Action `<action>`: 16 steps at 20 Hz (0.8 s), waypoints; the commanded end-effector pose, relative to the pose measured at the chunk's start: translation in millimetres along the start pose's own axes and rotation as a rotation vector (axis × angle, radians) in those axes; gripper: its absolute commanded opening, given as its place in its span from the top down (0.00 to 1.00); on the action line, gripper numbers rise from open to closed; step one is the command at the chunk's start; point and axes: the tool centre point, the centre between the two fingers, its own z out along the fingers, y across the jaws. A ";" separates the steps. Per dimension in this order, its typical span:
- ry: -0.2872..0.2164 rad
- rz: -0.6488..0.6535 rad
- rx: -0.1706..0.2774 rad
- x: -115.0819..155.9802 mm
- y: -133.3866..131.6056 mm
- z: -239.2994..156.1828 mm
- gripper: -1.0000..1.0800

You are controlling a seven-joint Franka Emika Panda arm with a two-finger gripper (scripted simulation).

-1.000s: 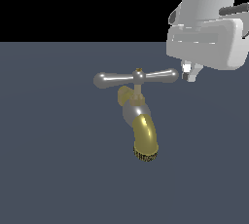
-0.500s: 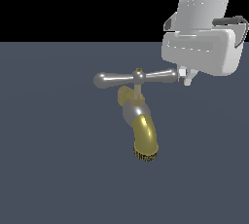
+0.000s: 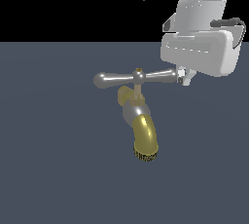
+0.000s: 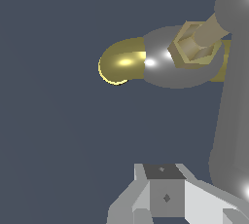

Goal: Turn on the faucet by rotating a designated handle.

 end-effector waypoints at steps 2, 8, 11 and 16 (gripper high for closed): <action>0.000 -0.001 0.000 -0.3 7.6 0.2 1.00; 0.000 -0.002 0.000 -1.7 22.7 0.3 1.00; 0.000 -0.002 0.000 -2.3 30.5 0.4 1.00; 0.001 -0.003 0.000 -3.5 43.8 0.4 1.00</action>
